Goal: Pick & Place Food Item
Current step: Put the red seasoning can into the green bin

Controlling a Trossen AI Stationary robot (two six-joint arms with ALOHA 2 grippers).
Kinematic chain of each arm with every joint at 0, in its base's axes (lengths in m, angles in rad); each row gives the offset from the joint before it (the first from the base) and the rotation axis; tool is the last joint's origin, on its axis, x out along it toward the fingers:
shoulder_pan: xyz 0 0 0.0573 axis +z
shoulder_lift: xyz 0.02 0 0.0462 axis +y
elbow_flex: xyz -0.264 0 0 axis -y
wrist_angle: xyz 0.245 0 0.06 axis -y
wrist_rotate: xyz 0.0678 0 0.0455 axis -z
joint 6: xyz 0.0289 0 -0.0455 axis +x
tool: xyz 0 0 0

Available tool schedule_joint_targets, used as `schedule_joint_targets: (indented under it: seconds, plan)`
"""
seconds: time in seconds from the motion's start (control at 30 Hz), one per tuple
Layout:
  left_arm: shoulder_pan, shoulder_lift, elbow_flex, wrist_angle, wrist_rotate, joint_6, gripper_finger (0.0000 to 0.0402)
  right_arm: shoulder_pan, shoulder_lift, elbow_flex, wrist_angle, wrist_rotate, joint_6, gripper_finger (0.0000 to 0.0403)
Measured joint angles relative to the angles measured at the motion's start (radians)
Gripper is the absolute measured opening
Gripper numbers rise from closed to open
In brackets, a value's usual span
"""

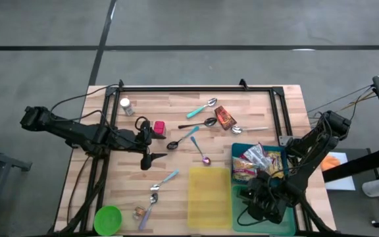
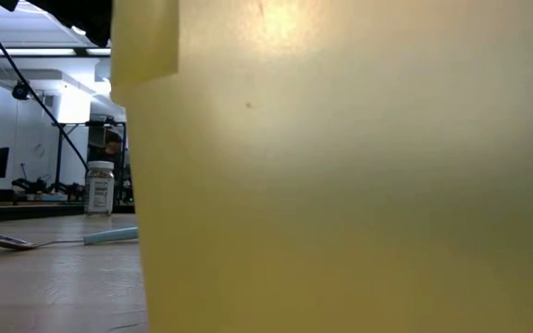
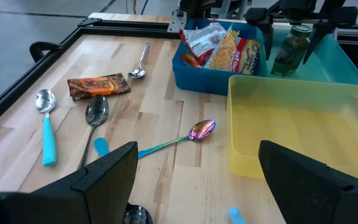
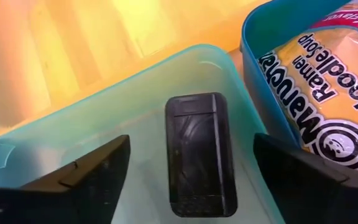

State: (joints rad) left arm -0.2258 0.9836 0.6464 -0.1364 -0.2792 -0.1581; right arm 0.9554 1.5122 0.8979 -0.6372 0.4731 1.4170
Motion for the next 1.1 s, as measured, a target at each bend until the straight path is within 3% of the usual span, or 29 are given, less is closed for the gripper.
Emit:
schedule_joint_targets:
  seconds: [0.43,0.8,0.97,1.1]
  plan:
    - [0.000,0.000,0.000,0.000,0.000,-0.002,0.0338,-0.001,0.000,0.204,-0.248,0.010,-0.083,0.0352]
    - [0.000,0.000,0.000,0.000,0.000,-0.001,0.0338,-0.047,0.000,0.317,-0.439,0.308,-0.308,0.0352]
    - [0.000,0.000,0.000,0.000,0.000,0.001,0.0338,-0.125,0.000,0.298,-0.434,0.326,-0.489,0.0352]
    - [0.000,0.000,0.000,0.000,0.000,0.002,0.0338,-0.186,-0.005,0.281,-0.424,0.366,-0.544,0.0352]
